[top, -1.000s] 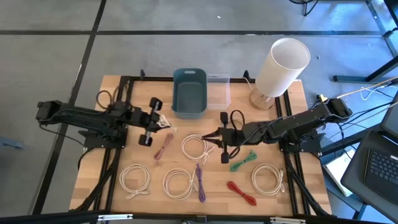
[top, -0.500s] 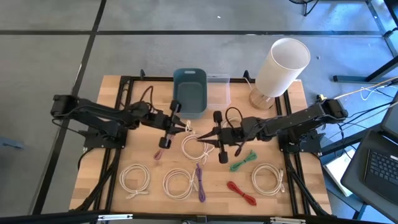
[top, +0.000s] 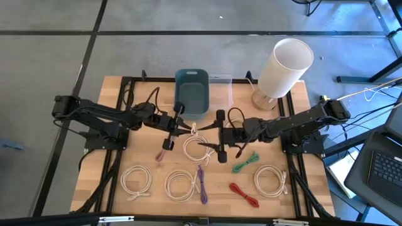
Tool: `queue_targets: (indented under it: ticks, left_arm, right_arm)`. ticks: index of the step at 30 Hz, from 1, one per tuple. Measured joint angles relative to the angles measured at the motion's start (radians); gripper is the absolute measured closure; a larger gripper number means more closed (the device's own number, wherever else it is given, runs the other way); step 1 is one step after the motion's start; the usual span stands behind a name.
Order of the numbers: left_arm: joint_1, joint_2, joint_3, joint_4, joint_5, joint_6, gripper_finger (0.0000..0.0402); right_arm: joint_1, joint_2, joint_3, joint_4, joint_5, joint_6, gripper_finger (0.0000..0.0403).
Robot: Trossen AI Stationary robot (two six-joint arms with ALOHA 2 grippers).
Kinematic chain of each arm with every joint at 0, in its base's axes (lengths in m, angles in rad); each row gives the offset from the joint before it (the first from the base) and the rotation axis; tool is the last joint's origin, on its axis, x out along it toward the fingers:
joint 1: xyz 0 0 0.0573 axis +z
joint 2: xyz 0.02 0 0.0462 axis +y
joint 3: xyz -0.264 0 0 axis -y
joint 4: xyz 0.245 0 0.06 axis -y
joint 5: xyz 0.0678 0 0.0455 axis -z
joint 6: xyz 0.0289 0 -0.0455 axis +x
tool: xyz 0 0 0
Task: Pick & Place USB Port
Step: Put the white charger cable into the transparent bin
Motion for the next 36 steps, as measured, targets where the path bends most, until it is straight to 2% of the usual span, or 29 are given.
queue_targets:
  ticks: [6, 12, 17, 22, 27, 30, 34, 36]
  left_arm:
    - [0.000, 0.000, 0.000, 0.004, 0.000, -0.003, 0.0396]
    - [0.000, 0.001, 0.014, 0.008, 0.000, 0.000, 0.0396]
    - [0.000, 0.019, 0.039, 0.008, 0.002, 0.000, 0.0396]
    - [0.000, 0.076, 0.080, 0.006, 0.006, 0.000, 0.0396]
    - [0.000, 0.142, 0.133, -0.001, 0.060, 0.001, 0.0396]
    - [0.002, 0.151, 0.141, -0.007, 0.054, 0.001, 0.0396]
    - [0.014, 0.140, 0.141, -0.031, 0.037, 0.000, 0.0391]
    - [0.017, 0.131, 0.141, -0.049, 0.040, 0.002, 0.0383]
  right_arm:
    - [-0.026, 0.000, 0.001, 0.054, 0.001, 0.000, 0.0183]
    - [-0.049, 0.001, 0.002, 0.070, -0.057, 0.045, 0.0212]
    - [-0.051, 0.001, 0.002, 0.079, -0.063, 0.049, 0.0222]
    - [-0.051, 0.028, 0.002, 0.117, -0.063, 0.049, 0.0223]
    - [-0.051, 0.056, 0.002, 0.122, -0.043, 0.049, 0.0228]
    - [-0.051, 0.053, 0.002, 0.111, -0.009, 0.049, 0.0263]
    - [-0.051, 0.037, 0.002, 0.067, -0.005, 0.049, 0.0368]
    - [-0.051, 0.032, 0.002, 0.063, -0.003, 0.049, 0.0388]
